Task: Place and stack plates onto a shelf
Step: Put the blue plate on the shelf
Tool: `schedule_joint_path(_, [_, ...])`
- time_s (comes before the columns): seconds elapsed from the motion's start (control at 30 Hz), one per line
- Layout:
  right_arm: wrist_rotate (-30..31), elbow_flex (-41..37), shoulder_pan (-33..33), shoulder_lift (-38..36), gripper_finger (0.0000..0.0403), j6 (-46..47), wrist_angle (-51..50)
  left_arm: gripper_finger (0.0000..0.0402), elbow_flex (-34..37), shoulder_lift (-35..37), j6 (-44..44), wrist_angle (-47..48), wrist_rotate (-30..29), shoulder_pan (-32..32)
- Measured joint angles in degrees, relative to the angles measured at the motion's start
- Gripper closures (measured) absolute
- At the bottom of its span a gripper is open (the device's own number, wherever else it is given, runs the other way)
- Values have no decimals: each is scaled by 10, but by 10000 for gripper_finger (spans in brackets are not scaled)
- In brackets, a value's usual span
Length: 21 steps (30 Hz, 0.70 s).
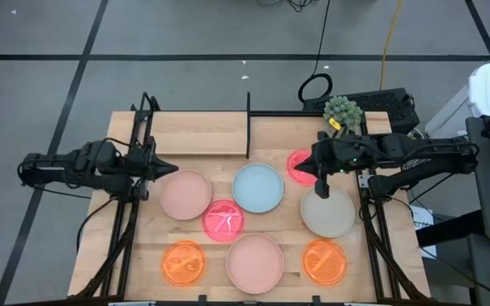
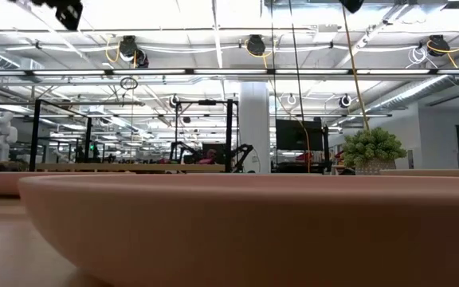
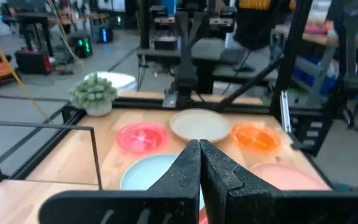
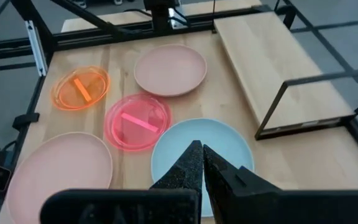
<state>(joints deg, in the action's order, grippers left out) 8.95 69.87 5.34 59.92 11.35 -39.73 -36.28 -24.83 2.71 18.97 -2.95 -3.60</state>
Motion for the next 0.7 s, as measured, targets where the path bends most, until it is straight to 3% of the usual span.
schedule_joint_path(0.33, [-2, -124, 0, 0, 403, 2, 143, 400, -177, -146, -22, 163, 0, 0])
schedule_joint_path(0.53, [-2, -215, 0, 0, 403, 1, 282, 400, -179, -183, -36, 187, 16, -13])
schedule_joint_path(0.7, [3, -264, 8, 0, 403, 13, 321, 400, -150, -199, 16, 165, 14, -36])
